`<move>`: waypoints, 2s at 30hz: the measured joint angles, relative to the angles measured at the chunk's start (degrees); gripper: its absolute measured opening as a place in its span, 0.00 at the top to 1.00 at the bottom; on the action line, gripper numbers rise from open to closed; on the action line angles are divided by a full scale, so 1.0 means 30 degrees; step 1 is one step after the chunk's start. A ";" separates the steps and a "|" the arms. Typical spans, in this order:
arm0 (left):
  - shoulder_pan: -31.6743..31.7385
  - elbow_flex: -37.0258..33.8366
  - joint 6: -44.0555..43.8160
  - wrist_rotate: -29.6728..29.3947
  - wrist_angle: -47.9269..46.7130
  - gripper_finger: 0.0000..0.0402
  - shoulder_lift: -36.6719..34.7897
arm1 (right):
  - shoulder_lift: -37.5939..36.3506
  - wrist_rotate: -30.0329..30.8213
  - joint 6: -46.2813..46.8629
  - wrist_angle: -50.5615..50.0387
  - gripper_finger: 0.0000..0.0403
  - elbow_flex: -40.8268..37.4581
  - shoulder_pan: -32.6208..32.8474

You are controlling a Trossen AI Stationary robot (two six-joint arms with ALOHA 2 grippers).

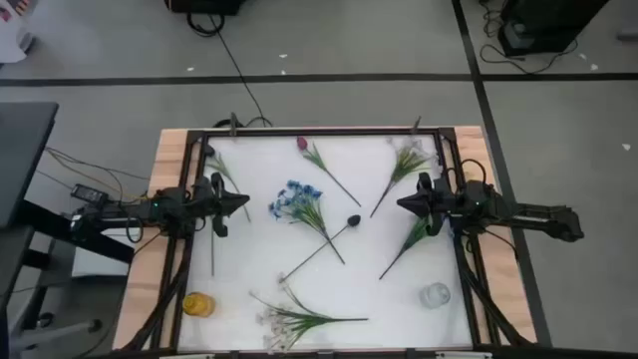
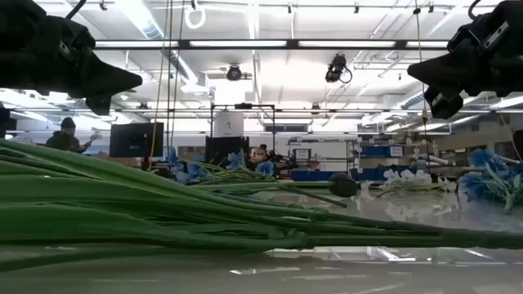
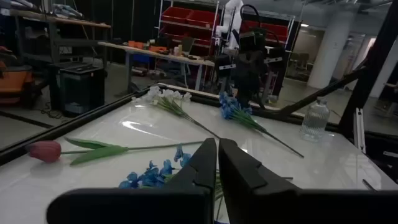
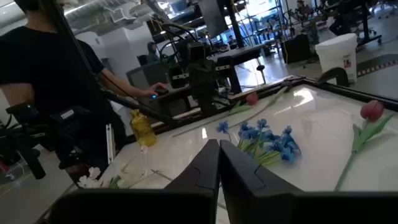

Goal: Sort flowers into vase by color

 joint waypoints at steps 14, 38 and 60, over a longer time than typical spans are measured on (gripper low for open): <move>0.0000 0.0000 0.0000 0.0007 0.0000 0.94 -0.0003 | 0.0001 -0.0001 -0.0003 -0.0005 0.94 -0.0002 0.0001; 0.0000 0.0000 0.0000 0.0007 0.0000 0.94 -0.0003 | 0.0007 0.0007 -0.0007 0.0001 0.94 -0.0004 -0.0001; -0.0007 0.0000 -0.2223 0.0007 0.0015 0.94 -0.0003 | 0.0006 0.0006 0.0001 -0.0006 0.94 0.0003 -0.0001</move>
